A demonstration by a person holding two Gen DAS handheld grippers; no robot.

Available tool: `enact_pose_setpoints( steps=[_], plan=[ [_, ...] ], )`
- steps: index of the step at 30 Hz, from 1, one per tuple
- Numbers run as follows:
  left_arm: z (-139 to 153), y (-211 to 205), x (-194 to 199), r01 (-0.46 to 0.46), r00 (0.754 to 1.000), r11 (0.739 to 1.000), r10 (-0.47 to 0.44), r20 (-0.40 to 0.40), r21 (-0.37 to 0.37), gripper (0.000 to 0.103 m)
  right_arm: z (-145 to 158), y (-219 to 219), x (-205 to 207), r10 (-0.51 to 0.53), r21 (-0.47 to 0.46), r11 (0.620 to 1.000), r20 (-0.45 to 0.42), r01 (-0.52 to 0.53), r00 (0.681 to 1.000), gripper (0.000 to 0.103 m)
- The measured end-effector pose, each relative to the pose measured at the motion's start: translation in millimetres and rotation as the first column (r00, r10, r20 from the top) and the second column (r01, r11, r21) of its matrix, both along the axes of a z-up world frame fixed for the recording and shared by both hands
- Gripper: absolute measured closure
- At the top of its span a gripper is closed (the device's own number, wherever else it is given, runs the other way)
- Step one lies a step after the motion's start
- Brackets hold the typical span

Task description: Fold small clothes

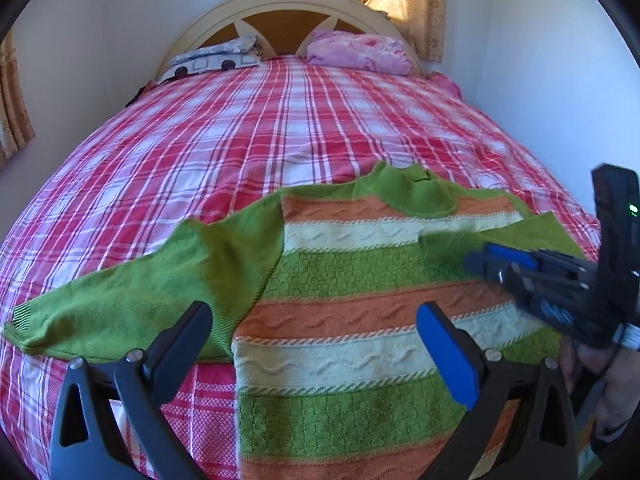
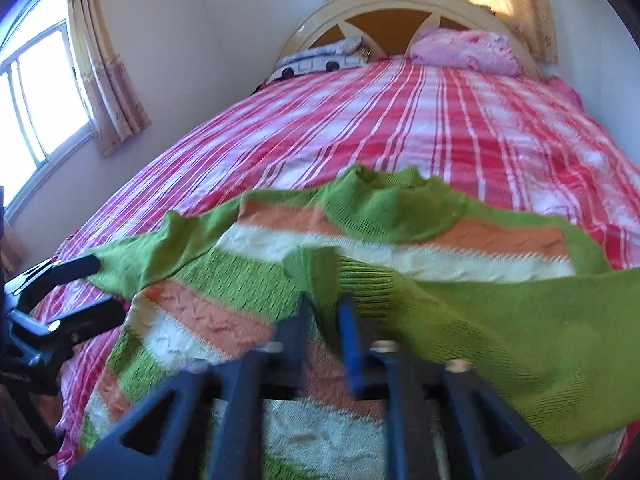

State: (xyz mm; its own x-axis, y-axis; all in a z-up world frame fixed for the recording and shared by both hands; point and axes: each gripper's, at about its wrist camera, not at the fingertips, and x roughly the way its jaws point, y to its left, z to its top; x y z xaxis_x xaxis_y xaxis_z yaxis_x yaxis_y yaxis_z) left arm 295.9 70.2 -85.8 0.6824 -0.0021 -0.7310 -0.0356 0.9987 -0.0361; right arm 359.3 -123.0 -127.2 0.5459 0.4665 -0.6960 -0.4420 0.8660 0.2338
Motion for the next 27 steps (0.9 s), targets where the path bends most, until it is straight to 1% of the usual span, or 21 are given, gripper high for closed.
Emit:
enact_pose_setpoints(
  steps=[1, 2, 6, 8, 11, 13, 14, 15, 16, 17, 19, 22, 23, 25, 27],
  plan=[
    [1, -1, 0, 0.010, 1.000, 1.000, -0.010, -0.001, -0.009, 0.000, 1, -2, -4, 0.009, 0.008, 1.000, -0.009, -0.009, 1.000, 0.023],
    [3, -3, 0, 0.016, 1.000, 1.000, -0.016, 0.000, -0.012, 0.000, 4, -5, -10, 0.011, 0.007, 1.000, 0.002, -0.011, 1.000, 0.023],
    [10, -18, 4, 0.037, 0.999, 0.999, -0.037, 0.007, -0.024, 0.000, 22, -24, -45, -0.008, -0.107, 0.994, 0.098, 0.018, 0.995, 0.023],
    [14, -30, 9, 0.052, 0.999, 0.998, -0.052, 0.010, -0.033, 0.000, 27, -41, -60, -0.029, -0.120, 0.992, 0.110, 0.043, 0.994, 0.023],
    [15, -53, 18, 0.096, 0.995, 0.994, -0.095, 0.023, -0.048, 0.003, 31, -68, -83, -0.067, -0.106, 0.991, 0.099, 0.077, 0.993, 0.023],
    [10, -67, 28, 0.117, 0.993, 0.993, -0.117, 0.004, -0.036, 0.015, 32, -82, -96, -0.086, -0.100, 0.990, 0.101, 0.097, 0.991, 0.023],
    [5, -75, 36, 0.130, 0.991, 0.991, -0.131, -0.016, -0.031, 0.018, 32, -87, -102, -0.092, -0.095, 0.990, 0.101, 0.102, 0.991, 0.023],
    [0, -80, 43, 0.131, 0.991, 0.991, -0.132, -0.033, -0.030, 0.023, 33, -91, -107, -0.097, -0.088, 0.990, 0.101, 0.106, 0.990, 0.023],
    [-6, -84, 50, 0.125, 0.991, 0.992, -0.127, -0.051, -0.028, 0.026, 32, -95, -112, -0.101, -0.081, 0.991, 0.101, 0.109, 0.990, 0.023],
    [-13, -89, 60, 0.118, 0.990, 0.992, -0.121, -0.073, -0.035, 0.027, 32, -98, -117, -0.102, -0.075, 0.991, 0.102, 0.110, 0.990, 0.023],
    [-23, -94, 70, 0.111, 0.989, 0.992, -0.115, -0.095, -0.055, 0.035, 31, -102, -126, -0.104, -0.066, 0.992, 0.111, 0.111, 0.988, 0.023],
    [-42, -104, 84, 0.101, 0.981, 0.991, -0.114, -0.159, -0.084, 0.037, 27, -105, -133, -0.100, -0.054, 0.993, 0.123, 0.107, 0.987, 0.023],
    [-49, -107, 86, 0.093, 0.978, 0.992, -0.107, -0.181, -0.082, 0.037, 25, -105, -134, -0.098, -0.046, 0.993, 0.122, 0.105, 0.988, 0.023],
    [-55, -110, 84, 0.088, 0.982, 0.994, -0.097, -0.162, -0.063, 0.037, 20, -106, -134, -0.103, -0.032, 0.994, 0.110, 0.107, 0.989, 0.023],
    [-57, -112, 81, 0.080, 0.985, 0.995, -0.089, -0.151, -0.066, 0.034, 15, -107, -134, -0.110, -0.019, 0.994, 0.096, 0.112, 0.989, 0.023]
  ],
)
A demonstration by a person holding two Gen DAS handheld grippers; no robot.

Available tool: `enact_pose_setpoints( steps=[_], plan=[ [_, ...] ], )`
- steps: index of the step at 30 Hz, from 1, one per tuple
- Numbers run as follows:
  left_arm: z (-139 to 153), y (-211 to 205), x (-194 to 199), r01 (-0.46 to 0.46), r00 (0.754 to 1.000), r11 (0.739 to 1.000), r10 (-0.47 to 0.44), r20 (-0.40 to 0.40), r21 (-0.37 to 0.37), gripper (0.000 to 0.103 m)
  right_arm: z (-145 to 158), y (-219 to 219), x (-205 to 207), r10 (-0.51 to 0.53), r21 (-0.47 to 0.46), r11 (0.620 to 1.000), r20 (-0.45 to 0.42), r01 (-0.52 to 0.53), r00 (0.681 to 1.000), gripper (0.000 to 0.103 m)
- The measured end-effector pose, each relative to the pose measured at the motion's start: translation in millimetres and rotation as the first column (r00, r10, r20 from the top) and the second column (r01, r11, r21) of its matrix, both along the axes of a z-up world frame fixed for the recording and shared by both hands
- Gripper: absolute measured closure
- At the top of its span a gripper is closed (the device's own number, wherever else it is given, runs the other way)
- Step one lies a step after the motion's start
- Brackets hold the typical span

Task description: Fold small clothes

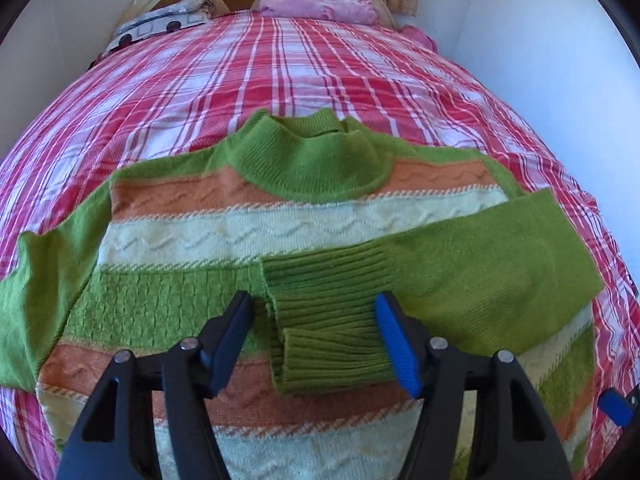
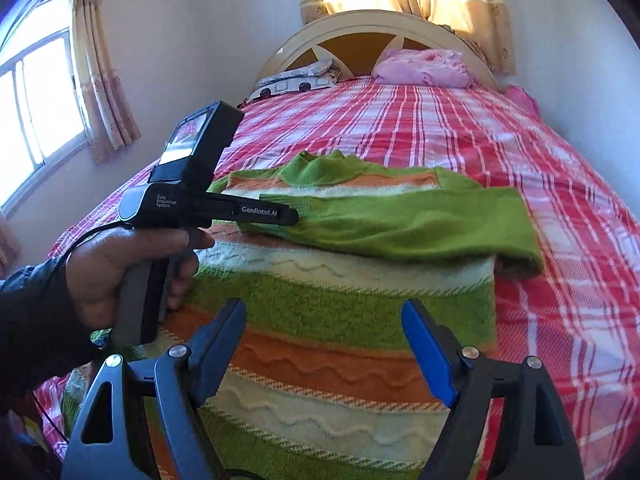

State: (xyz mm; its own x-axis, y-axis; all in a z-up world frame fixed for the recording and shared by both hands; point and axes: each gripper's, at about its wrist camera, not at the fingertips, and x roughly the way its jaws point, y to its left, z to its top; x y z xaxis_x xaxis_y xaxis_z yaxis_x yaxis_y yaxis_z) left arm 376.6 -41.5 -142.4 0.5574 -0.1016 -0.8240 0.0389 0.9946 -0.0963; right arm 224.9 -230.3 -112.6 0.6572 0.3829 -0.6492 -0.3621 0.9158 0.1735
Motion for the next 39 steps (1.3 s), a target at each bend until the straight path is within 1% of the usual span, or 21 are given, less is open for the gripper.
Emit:
enact_pose_setpoints(
  steps=[1, 2, 3, 4, 5, 6, 7, 8, 10, 14, 17, 18, 21, 24, 26, 30, 32, 36, 39],
  plan=[
    [-1, -1, -1, 0.006, 1.000, 1.000, -0.006, 0.003, -0.009, 0.032, -3, -2, 0, -0.007, 0.010, 1.000, -0.005, 0.007, 1.000, 0.023],
    [-1, -2, -2, 0.021, 1.000, 1.000, -0.021, 0.008, -0.011, 0.032, -6, -3, -1, -0.012, 0.017, 1.000, -0.008, 0.012, 1.000, 0.023],
    [0, -3, -4, 0.034, 0.999, 0.999, -0.034, 0.017, -0.009, 0.037, -7, -4, -2, -0.017, 0.024, 1.000, -0.011, 0.018, 1.000, 0.023],
    [2, -4, -6, 0.054, 0.998, 0.998, -0.054, 0.026, -0.015, 0.052, -10, -6, -2, -0.028, 0.034, 0.999, -0.014, 0.028, 1.000, 0.023],
    [4, -5, -8, 0.060, 0.997, 0.998, -0.060, 0.038, 0.006, 0.063, -12, -7, -2, -0.037, 0.041, 0.998, -0.016, 0.037, 0.999, 0.023],
    [7, -6, -8, 0.064, 0.996, 0.998, -0.065, 0.054, 0.018, 0.087, -13, -8, -3, -0.043, 0.046, 0.998, -0.019, 0.044, 0.999, 0.023],
    [11, -7, -8, 0.094, 0.993, 0.996, -0.093, 0.066, -0.002, 0.093, -15, -10, -3, -0.053, 0.053, 0.997, -0.025, 0.054, 0.998, 0.023],
    [14, -7, -9, 0.129, 0.989, 0.991, -0.126, 0.076, -0.039, 0.094, -16, -11, -3, -0.058, 0.058, 0.996, -0.029, 0.060, 0.998, 0.023],
    [21, -4, -8, 0.130, 0.988, 0.990, -0.125, 0.094, -0.049, 0.095, -18, -12, -5, -0.064, 0.068, 0.995, -0.033, 0.066, 0.997, 0.023],
    [44, 14, -12, 0.128, 0.982, 0.983, -0.106, 0.157, -0.132, 0.095, -21, -15, -6, -0.071, 0.076, 0.994, -0.036, 0.074, 0.997, 0.022],
    [60, 28, -15, 0.110, 0.977, 0.985, -0.082, 0.196, -0.132, 0.095, -23, -19, -4, -0.082, 0.089, 0.992, -0.044, 0.086, 0.996, 0.022],
    [64, 35, -17, 0.108, 0.976, 0.984, -0.078, 0.201, -0.143, 0.095, -24, -20, -4, -0.085, 0.094, 0.991, -0.049, 0.090, 0.995, 0.022],
    [66, 49, -22, 0.087, 0.975, 0.987, -0.056, 0.213, -0.137, 0.095, -26, -23, -3, -0.094, 0.107, 0.989, -0.063, 0.101, 0.994, 0.021],
    [59, 63, -19, 0.064, 0.980, 0.989, -0.038, 0.195, -0.131, 0.095, -29, -26, -1, -0.099, 0.115, 0.987, -0.081, 0.108, 0.992, 0.020],
    [48, 69, -18, 0.052, 0.984, 0.989, -0.028, 0.174, -0.138, 0.095, -31, -26, 1, -0.102, 0.115, 0.987, -0.097, 0.113, 0.990, 0.019],
    [25, 74, -9, 0.026, 0.990, 0.994, -0.011, 0.144, -0.104, 0.095, -34, -25, 2, -0.097, 0.105, 0.988, -0.110, 0.109, 0.989, 0.016],
    [19, 82, -8, 0.012, 0.991, 0.991, 0.005, 0.133, -0.131, 0.095, -35, -23, 2, -0.092, 0.093, 0.990, -0.111, 0.102, 0.990, 0.014],
    [9, 90, -10, -0.003, 0.992, 0.989, 0.021, 0.122, -0.145, 0.095, -36, -21, 3, -0.087, 0.083, 0.992, -0.119, 0.097, 0.989, 0.013],
    [7, 94, -11, -0.005, 0.992, 0.986, 0.026, 0.125, -0.164, 0.095, -33, -15, 3, -0.074, 0.028, 0.997, -0.122, 0.078, 0.990, 0.013]
  ],
)
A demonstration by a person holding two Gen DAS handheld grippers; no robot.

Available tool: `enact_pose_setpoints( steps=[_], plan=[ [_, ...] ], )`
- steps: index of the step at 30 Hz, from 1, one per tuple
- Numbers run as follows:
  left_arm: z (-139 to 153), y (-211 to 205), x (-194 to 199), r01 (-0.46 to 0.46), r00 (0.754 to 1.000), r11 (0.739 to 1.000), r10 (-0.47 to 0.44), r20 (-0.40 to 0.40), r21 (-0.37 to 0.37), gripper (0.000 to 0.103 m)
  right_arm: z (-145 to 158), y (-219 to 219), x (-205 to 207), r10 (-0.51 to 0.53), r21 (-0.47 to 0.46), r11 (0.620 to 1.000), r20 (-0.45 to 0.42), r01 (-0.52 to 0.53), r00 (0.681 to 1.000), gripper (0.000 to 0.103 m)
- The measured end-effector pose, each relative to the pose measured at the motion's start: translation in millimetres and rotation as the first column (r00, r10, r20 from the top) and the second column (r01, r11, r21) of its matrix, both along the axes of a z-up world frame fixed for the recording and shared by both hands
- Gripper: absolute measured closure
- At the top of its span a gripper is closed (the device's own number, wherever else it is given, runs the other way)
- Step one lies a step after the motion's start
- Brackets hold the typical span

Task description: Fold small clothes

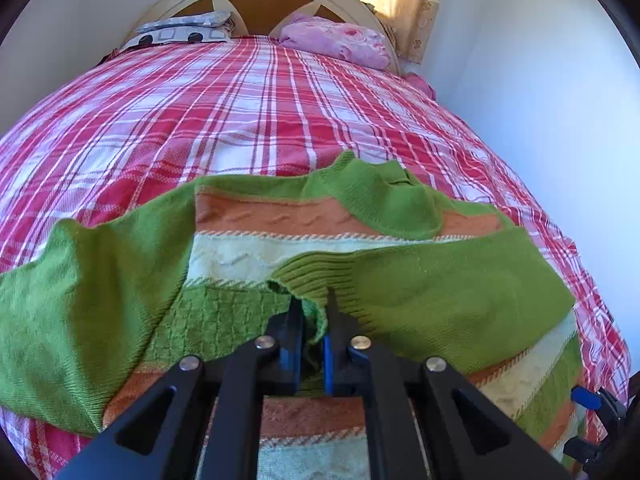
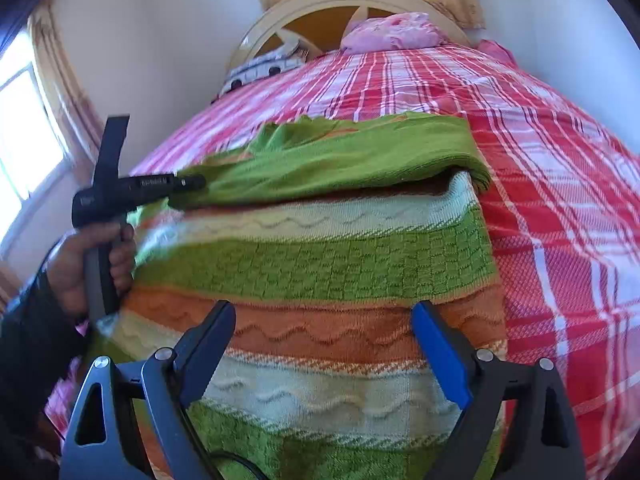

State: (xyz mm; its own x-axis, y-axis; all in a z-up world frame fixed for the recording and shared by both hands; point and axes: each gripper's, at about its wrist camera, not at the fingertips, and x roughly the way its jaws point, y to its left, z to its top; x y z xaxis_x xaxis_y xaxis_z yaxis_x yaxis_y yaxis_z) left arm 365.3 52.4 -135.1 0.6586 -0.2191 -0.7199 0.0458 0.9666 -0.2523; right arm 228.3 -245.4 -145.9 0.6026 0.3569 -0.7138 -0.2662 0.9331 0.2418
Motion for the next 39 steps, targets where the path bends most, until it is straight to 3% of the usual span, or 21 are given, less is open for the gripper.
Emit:
enact_pose_setpoints(
  steps=[2, 7, 9, 12, 18, 23, 28, 33, 39],
  plan=[
    [-1, -1, 0, 0.004, 1.000, 1.000, -0.004, 0.002, 0.003, 0.095, 13, 3, 3, 0.024, -0.052, 0.998, 0.003, -0.024, 1.000, 0.013],
    [-9, 0, 4, 0.010, 1.000, 1.000, -0.010, -0.006, -0.011, 0.095, 71, -16, 39, -0.005, 0.031, 1.000, 0.074, 0.002, 0.997, 0.013],
    [-11, 5, 4, 0.007, 1.000, 0.999, -0.008, -0.010, -0.041, 0.094, 81, -16, 64, -0.022, 0.012, 1.000, 0.081, 0.021, 0.996, 0.013],
    [-13, 6, 4, 0.007, 1.000, 0.998, -0.008, -0.012, -0.057, 0.094, 70, -10, 108, -0.018, -0.049, 0.999, 0.044, 0.020, 0.999, 0.013],
    [-16, 9, 3, 0.008, 1.000, 0.996, -0.009, -0.015, -0.083, 0.093, 0, -18, 151, -0.069, -0.071, 0.996, -0.181, 0.057, 0.981, 0.013],
    [-18, 12, 3, 0.006, 1.000, 0.994, -0.007, -0.014, -0.110, 0.093, 7, 2, 138, -0.060, -0.203, 0.979, -0.147, 0.029, 0.987, 0.013],
    [-19, 16, 1, -0.001, 1.000, 0.989, -0.001, -0.011, -0.146, 0.089, 27, 44, 137, 0.019, -0.164, 0.986, -0.099, -0.035, 0.995, 0.013],
    [-17, 25, -8, -0.022, 1.000, 0.985, 0.025, 0.014, -0.174, 0.085, -2, 89, 142, 0.105, -0.112, 0.986, -0.187, -0.127, 0.977, 0.011],
    [-18, 27, -10, -0.032, 0.999, 0.986, 0.034, 0.006, -0.166, 0.085, 0, 107, 125, 0.149, -0.136, 0.976, -0.169, -0.173, 0.974, 0.011]
  ],
)
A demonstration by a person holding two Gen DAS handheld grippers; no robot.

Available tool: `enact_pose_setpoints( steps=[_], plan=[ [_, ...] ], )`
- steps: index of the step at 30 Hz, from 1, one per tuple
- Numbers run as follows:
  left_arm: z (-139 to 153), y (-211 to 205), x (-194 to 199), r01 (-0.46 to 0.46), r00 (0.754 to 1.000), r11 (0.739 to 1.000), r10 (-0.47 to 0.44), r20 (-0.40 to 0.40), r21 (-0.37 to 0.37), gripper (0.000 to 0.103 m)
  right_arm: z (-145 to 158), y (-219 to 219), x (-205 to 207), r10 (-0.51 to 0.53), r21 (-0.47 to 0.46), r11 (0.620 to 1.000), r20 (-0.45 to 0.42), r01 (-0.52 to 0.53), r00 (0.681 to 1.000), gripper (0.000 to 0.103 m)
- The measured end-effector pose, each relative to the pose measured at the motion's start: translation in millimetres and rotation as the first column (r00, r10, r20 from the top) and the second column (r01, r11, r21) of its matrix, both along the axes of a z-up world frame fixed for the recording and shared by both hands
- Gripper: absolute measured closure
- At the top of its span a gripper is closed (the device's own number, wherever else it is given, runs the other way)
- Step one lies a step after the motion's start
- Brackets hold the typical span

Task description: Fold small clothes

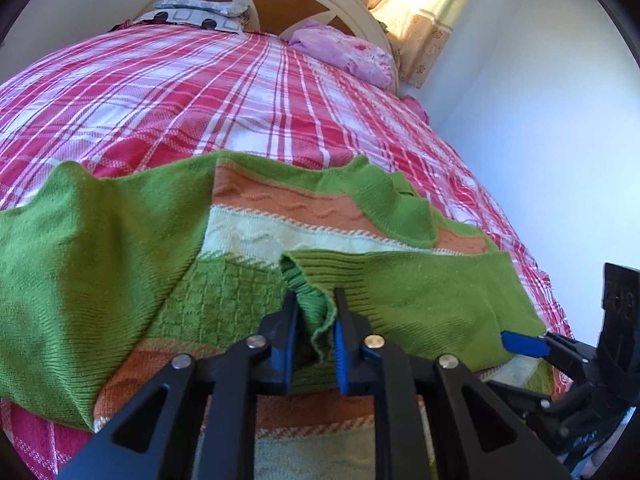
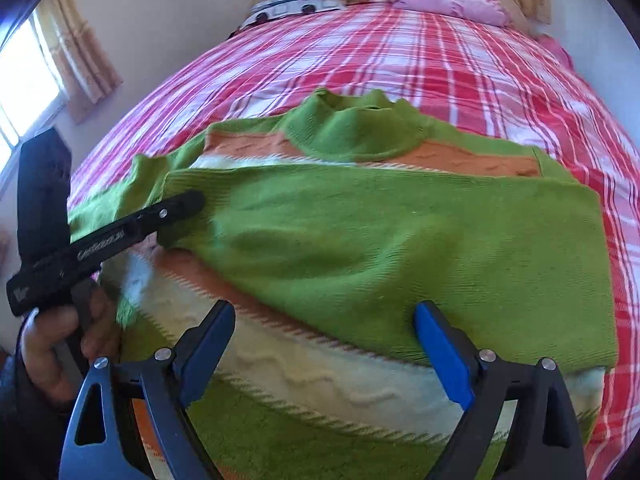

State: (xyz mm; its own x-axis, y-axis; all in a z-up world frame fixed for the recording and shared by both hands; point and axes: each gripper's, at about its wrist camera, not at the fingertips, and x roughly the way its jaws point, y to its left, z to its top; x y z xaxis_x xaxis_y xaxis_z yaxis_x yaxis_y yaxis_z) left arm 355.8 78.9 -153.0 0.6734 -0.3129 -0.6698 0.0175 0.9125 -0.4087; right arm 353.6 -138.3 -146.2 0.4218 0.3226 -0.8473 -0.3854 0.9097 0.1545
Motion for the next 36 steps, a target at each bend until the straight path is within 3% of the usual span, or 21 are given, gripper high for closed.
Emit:
enact_pose_setpoints(
  steps=[6, 9, 12, 20, 26, 28, 30, 36],
  plan=[
    [-2, 1, 1, -0.001, 1.000, 1.000, 0.001, -0.008, -0.004, 0.085, 17, 5, 1, -0.029, 0.057, 0.998, 0.057, 0.026, 0.998, 0.011],
    [-3, 1, 2, -0.002, 1.000, 1.000, 0.002, -0.014, -0.006, 0.085, -2, 16, 10, 0.004, 0.096, 0.995, -0.020, -0.002, 1.000, 0.011],
    [-1, 2, 0, -0.005, 1.000, 1.000, 0.005, -0.007, -0.006, 0.083, -7, 24, -1, 0.021, 0.048, 0.999, 0.019, -0.022, 1.000, 0.011],
    [17, 15, -21, -0.036, 0.999, 0.999, 0.036, 0.035, 0.008, 0.061, 11, 15, -27, 0.035, 0.046, 0.998, 0.082, -0.039, 0.996, 0.011],
    [39, 52, -53, -0.067, 0.997, 0.989, 0.061, 0.050, 0.134, 0.060, 12, 21, -51, 0.080, -0.005, 0.997, 0.106, -0.080, 0.991, 0.011],
    [47, 74, -66, -0.102, 0.994, 0.980, 0.093, 0.063, 0.172, 0.050, 12, 25, -61, 0.106, -0.026, 0.994, 0.121, -0.103, 0.987, 0.011],
    [52, 96, -78, -0.149, 0.988, 0.966, 0.137, 0.074, 0.212, 0.045, 13, 31, -71, 0.124, -0.047, 0.992, 0.142, -0.119, 0.982, 0.011],
    [48, 168, -111, -0.267, 0.963, 0.917, 0.260, 0.063, 0.296, 0.045, 16, 45, -95, 0.171, -0.084, 0.984, 0.183, -0.157, 0.968, 0.011]
  ],
)
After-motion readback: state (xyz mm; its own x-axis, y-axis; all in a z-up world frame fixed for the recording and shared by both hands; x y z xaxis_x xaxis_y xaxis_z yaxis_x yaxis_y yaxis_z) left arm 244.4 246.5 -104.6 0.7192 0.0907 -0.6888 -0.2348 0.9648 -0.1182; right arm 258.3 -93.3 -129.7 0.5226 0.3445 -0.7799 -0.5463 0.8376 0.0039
